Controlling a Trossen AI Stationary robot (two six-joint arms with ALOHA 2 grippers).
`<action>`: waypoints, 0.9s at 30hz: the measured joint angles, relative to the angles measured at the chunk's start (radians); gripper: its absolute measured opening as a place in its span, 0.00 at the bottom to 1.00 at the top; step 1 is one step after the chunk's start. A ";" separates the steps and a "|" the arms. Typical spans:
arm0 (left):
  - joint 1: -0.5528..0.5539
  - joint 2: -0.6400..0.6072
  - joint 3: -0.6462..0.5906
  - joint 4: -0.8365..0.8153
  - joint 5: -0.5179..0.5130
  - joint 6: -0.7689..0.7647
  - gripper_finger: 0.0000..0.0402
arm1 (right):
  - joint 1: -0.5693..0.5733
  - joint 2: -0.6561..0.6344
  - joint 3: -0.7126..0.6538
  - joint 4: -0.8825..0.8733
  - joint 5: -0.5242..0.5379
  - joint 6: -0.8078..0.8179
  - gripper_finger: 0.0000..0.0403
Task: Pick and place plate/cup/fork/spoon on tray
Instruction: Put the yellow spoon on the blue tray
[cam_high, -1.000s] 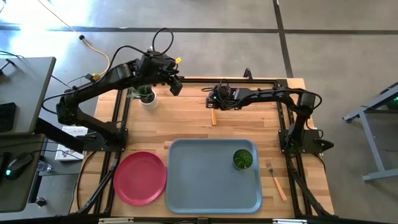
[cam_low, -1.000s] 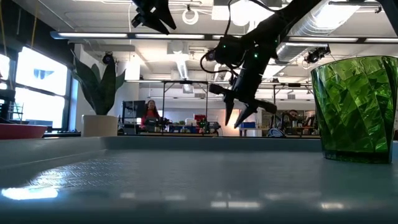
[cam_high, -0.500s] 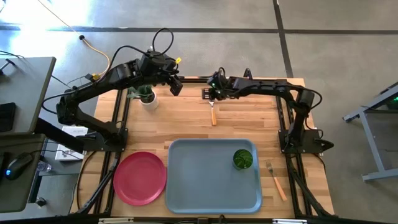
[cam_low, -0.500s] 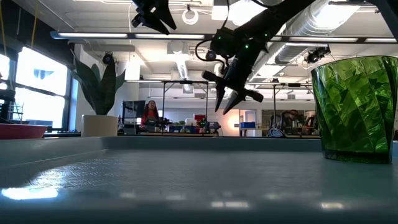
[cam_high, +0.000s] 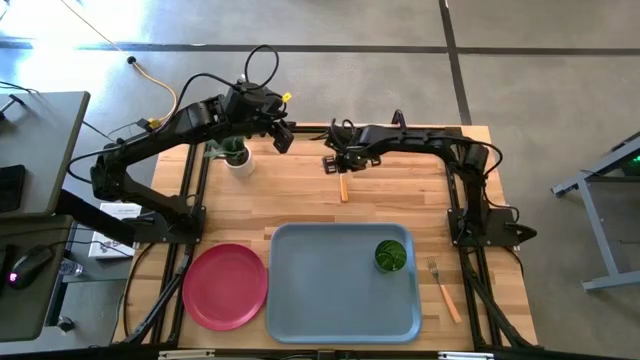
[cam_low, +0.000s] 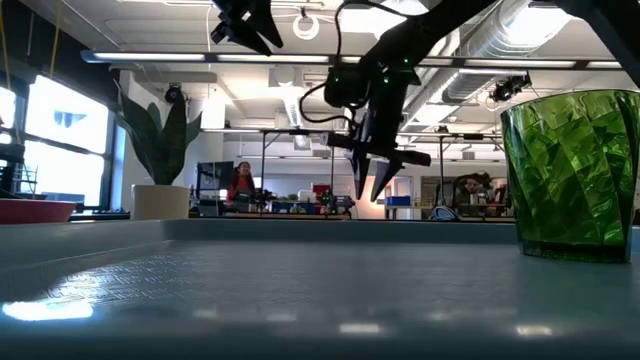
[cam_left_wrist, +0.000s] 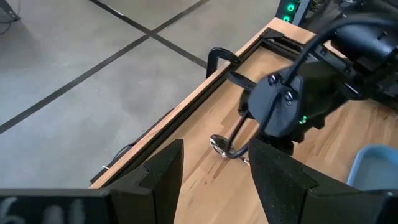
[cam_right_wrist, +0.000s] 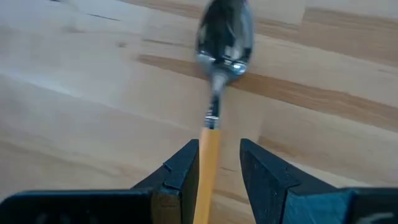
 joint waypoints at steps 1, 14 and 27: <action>0.000 0.000 0.000 0.000 0.000 0.000 0.43 | 0.002 0.000 -0.007 -0.001 0.005 0.010 0.27; 0.000 0.000 0.000 0.000 -0.007 0.000 0.43 | 0.017 0.016 -0.021 0.007 0.111 0.024 0.27; 0.000 0.000 0.000 -0.001 -0.007 0.000 0.43 | 0.040 0.109 -0.021 0.010 0.107 0.042 0.27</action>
